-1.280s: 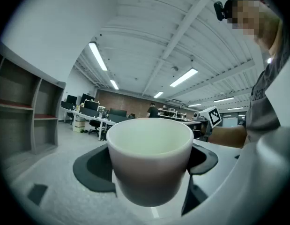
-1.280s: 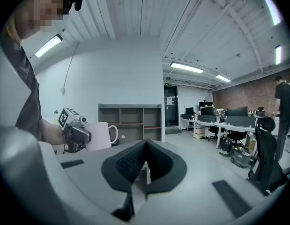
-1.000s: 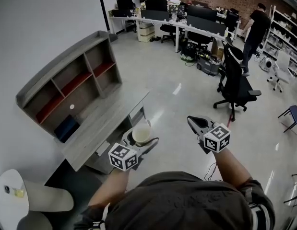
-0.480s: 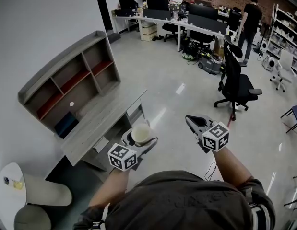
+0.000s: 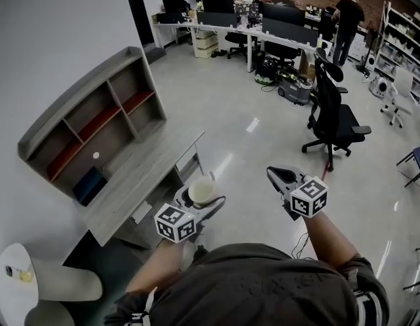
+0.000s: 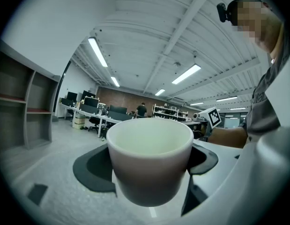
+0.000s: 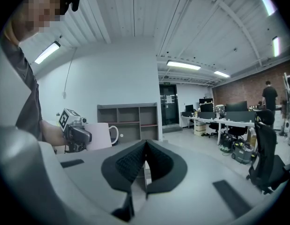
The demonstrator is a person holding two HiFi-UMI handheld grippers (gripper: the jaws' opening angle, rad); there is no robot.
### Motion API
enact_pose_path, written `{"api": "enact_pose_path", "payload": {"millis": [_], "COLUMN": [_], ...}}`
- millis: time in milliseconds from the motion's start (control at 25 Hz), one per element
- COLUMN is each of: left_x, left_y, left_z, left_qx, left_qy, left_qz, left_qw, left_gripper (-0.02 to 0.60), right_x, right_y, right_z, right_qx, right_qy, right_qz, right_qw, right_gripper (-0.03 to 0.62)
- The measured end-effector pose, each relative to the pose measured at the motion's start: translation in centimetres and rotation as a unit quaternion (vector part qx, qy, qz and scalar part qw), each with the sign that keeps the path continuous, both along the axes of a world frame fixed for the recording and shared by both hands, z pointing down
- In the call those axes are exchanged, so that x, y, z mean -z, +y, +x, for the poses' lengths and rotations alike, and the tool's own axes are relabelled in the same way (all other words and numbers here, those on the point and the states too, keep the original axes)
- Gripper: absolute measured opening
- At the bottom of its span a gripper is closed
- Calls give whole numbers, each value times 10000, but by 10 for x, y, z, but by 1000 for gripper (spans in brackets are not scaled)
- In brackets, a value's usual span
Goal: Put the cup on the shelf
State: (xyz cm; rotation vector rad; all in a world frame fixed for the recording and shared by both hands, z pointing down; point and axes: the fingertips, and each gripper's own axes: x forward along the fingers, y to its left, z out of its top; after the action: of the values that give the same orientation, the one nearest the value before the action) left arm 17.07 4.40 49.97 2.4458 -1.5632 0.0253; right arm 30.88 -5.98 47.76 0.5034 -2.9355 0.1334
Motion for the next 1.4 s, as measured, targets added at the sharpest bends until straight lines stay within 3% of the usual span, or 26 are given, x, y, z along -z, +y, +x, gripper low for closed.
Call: {"api": "enact_pose_path", "payload": {"millis": [240, 600, 840, 1120, 1400], "left_x": [-9, 13, 29, 23, 17], "left_y": [-63, -186, -250, -309, -360], "left_z": [-70, -240, -324, -359, -326], "left_qx": [-279, -767, -827, -756, -372], "left_qy": [31, -248, -306, -272, -379], "left_qz": [119, 247, 292, 240, 222], "left_qw": [9995, 9964, 9957, 9965, 9983], "left_gripper": [425, 425, 425, 425, 425], "right_x": [-2, 25, 38, 23, 21], "right_y": [-58, -163, -227, -282, -343], "right_z": [-67, -248, -328, -358, -327], "right_qx": [-228, -370, -491, -437, -7], "right_qy": [8, -230, -329, -231, -272], "right_qz": [48, 205, 199, 59, 87], "right_qw": [9997, 9988, 9981, 9988, 9996], "right_gripper": [-9, -9, -9, -8, -8]}}
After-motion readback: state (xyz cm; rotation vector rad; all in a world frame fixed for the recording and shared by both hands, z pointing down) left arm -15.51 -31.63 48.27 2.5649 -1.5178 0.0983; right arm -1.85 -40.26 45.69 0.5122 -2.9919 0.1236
